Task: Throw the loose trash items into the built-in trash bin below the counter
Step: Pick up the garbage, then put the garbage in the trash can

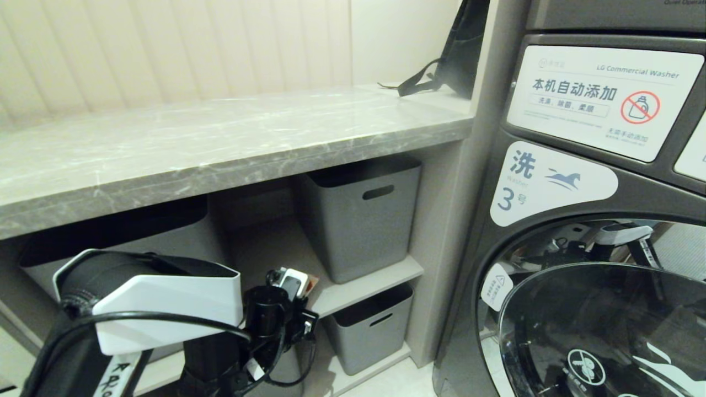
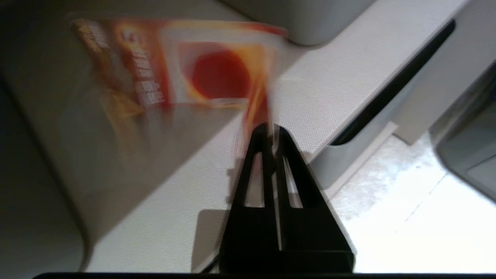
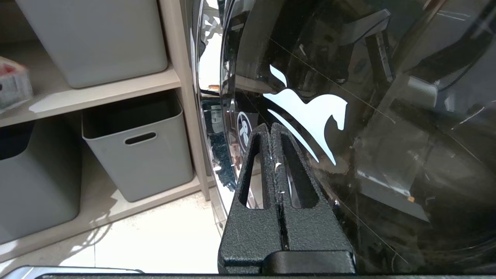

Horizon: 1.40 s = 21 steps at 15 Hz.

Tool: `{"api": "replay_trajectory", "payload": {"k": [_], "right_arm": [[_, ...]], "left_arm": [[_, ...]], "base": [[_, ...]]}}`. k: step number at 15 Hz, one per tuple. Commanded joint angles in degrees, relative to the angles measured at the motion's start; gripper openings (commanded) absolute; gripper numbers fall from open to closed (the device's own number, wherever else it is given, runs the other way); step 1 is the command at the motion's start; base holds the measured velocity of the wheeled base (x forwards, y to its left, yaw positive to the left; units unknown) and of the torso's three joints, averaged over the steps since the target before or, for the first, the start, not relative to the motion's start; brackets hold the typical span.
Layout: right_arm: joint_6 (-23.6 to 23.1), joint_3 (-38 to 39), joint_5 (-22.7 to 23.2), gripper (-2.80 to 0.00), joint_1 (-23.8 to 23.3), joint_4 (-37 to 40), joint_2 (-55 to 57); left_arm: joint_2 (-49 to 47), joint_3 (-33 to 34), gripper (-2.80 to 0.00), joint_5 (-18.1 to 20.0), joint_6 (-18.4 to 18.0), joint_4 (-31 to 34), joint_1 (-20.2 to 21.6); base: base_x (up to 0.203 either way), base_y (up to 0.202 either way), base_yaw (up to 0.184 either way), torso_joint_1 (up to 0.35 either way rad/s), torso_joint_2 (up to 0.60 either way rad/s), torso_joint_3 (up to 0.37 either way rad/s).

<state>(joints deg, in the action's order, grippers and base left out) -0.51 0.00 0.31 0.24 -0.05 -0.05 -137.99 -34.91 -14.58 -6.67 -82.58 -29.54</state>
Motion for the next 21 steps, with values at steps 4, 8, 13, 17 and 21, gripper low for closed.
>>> {"api": "replay_trajectory", "payload": {"k": [4, 8, 13, 17, 21], "right_arm": [[0.0, 0.0, 0.0, -2.80, 0.0, 0.0, 0.0], [0.0, 0.0, 0.0, -2.80, 0.0, 0.0, 0.0], [0.0, 0.0, 0.0, -2.80, 0.0, 0.0, 0.0], [0.0, 0.0, 0.0, -2.80, 0.0, 0.0, 0.0], [0.0, 0.0, 0.0, -2.80, 0.0, 0.0, 0.0]], "left_arm": [[1.2, 0.4, -2.80, -0.1, 0.0, -0.5, -0.1], [10.0, 10.2, -2.80, -1.3, 2.1, -0.5, -2.8], [32.6, 29.7, -2.80, -5.1, 6.8, -0.2, -9.0], [44.7, 34.6, -2.80, -7.0, 4.8, 0.9, -10.2], [58.6, 34.9, -2.80, -6.8, -0.9, 2.0, -8.5]], "base": [[0.000, 0.000, 0.000, 0.000, 0.00, 0.000], [0.000, 0.000, 0.000, 0.000, 0.00, 0.000], [0.000, 0.000, 0.000, 0.000, 0.00, 0.000], [0.000, 0.000, 0.000, 0.000, 0.00, 0.000], [0.000, 0.000, 0.000, 0.000, 0.00, 0.000]]}}
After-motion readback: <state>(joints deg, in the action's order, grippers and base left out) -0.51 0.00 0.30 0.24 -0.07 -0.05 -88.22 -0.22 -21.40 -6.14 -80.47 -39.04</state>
